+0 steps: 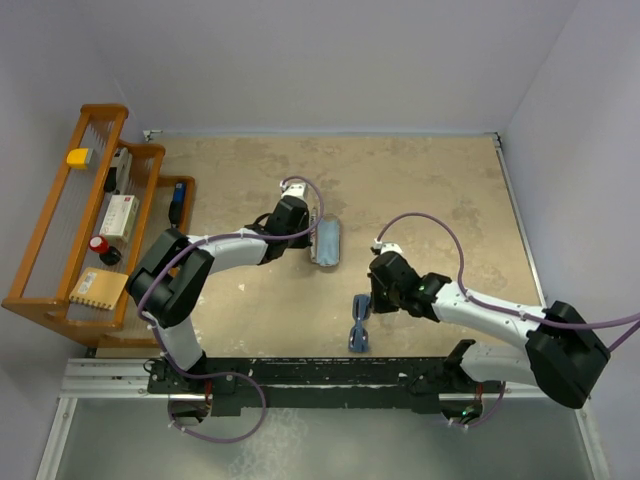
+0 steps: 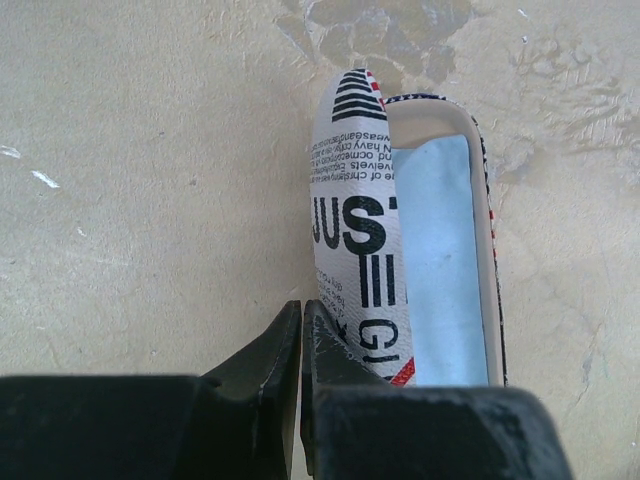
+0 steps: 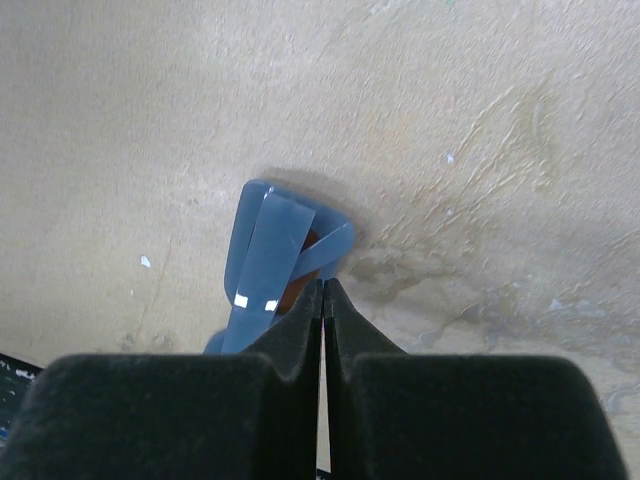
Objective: Organize the sunglasses
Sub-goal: Adjust the sunglasses at the center of the board, then pick up the sunglasses from the center of the board, then place the sunglasses in the sunglasses case.
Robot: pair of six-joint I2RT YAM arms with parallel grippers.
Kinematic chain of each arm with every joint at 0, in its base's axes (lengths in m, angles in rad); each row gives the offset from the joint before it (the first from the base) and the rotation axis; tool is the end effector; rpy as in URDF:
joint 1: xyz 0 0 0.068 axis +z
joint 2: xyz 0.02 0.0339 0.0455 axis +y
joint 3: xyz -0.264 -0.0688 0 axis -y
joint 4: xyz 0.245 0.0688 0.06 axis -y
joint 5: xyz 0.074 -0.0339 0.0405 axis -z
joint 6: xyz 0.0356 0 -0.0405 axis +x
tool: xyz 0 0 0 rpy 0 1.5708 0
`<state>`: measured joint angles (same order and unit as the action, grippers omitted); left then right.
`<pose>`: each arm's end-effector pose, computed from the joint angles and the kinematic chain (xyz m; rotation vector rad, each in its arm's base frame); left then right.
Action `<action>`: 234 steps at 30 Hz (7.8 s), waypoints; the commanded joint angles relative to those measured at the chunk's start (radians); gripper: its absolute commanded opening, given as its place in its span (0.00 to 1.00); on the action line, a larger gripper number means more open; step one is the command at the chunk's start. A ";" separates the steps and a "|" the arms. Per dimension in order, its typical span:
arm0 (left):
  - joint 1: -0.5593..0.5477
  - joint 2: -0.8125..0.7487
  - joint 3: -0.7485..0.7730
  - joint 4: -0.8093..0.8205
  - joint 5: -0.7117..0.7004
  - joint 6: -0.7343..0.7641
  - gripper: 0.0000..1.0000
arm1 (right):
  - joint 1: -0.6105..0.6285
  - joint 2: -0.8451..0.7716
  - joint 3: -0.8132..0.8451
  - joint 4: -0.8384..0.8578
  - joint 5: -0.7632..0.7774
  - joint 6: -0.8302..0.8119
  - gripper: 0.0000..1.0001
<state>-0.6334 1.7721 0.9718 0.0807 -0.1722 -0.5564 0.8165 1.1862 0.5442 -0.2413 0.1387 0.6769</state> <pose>0.3006 -0.2132 0.1663 -0.0014 2.3139 -0.4221 0.1559 0.1587 0.1751 -0.1125 2.5026 0.4812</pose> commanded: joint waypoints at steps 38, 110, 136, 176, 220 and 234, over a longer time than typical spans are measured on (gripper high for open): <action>-0.012 -0.038 0.029 0.018 -0.020 0.005 0.00 | 0.014 -0.257 -0.188 0.177 -0.205 0.108 0.34; -0.025 -0.048 0.042 -0.010 -0.032 0.020 0.00 | 0.038 -0.117 0.071 0.161 -0.134 0.059 0.00; -0.032 -0.043 0.045 -0.015 -0.043 0.022 0.00 | -0.171 0.297 0.344 0.430 -0.232 -0.009 0.00; -0.046 -0.047 0.061 -0.061 -0.061 0.035 0.00 | -0.227 0.590 0.436 0.636 -0.272 0.027 0.00; -0.051 -0.030 0.070 -0.068 -0.067 0.039 0.00 | -0.244 0.676 0.461 0.642 -0.310 -0.026 0.00; -0.055 -0.026 0.074 -0.069 -0.066 0.038 0.00 | -0.249 0.678 0.444 0.628 -0.312 -0.019 0.10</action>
<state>-0.6777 1.7706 1.0042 -0.0116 -0.2314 -0.5323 0.5743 1.8637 0.9863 0.3737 -0.1604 0.6643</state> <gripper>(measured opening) 0.002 0.085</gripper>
